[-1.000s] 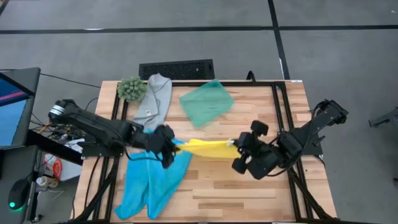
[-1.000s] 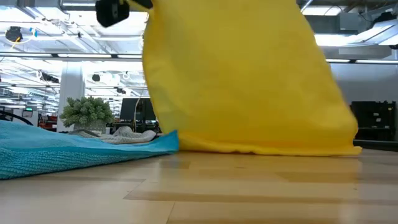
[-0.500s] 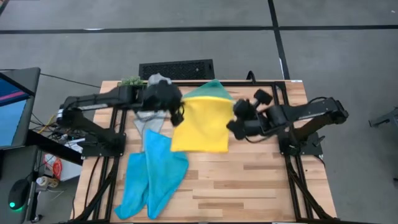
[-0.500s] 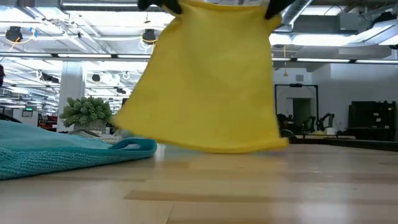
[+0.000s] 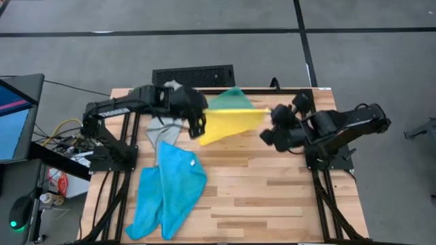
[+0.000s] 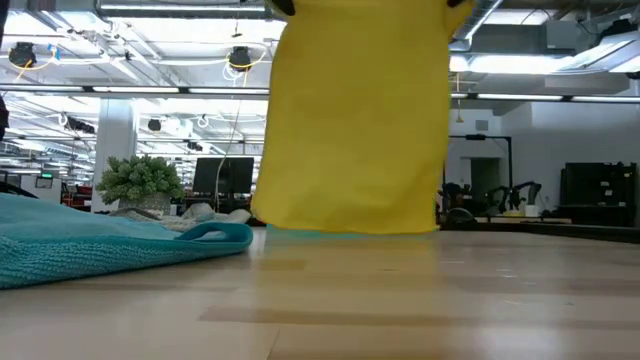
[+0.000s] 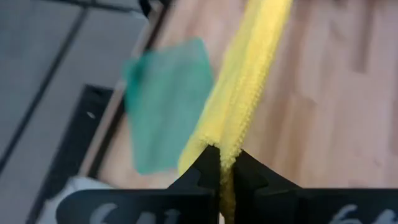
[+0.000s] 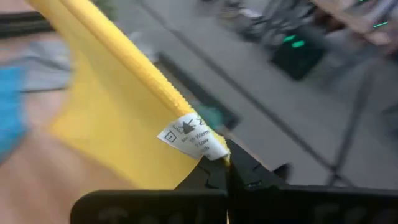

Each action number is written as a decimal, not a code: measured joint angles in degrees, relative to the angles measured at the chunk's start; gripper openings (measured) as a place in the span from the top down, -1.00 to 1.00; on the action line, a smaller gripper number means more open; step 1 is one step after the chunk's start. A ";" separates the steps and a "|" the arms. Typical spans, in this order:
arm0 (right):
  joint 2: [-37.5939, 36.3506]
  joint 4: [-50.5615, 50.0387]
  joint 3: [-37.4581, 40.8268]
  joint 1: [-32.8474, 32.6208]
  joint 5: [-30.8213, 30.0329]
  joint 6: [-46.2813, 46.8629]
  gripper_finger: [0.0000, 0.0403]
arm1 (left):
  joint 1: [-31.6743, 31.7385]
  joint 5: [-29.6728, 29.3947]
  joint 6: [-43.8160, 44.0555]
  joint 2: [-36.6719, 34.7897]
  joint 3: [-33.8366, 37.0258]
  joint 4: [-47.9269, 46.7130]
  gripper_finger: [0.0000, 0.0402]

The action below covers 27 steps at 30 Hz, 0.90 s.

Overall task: Fold microfiber towels
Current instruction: Fold the yellow microfiber towel

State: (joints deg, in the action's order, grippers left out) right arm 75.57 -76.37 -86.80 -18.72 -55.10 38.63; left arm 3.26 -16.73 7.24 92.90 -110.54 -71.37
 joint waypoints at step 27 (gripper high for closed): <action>22.25 15.51 5.14 -35.93 23.18 44.03 0.97 | -35.59 8.06 21.87 26.00 0.17 -2.73 1.00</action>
State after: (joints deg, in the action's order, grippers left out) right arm 97.82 -60.86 -81.67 -54.65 -31.92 82.66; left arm -32.34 -8.67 29.11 118.90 -110.37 -74.09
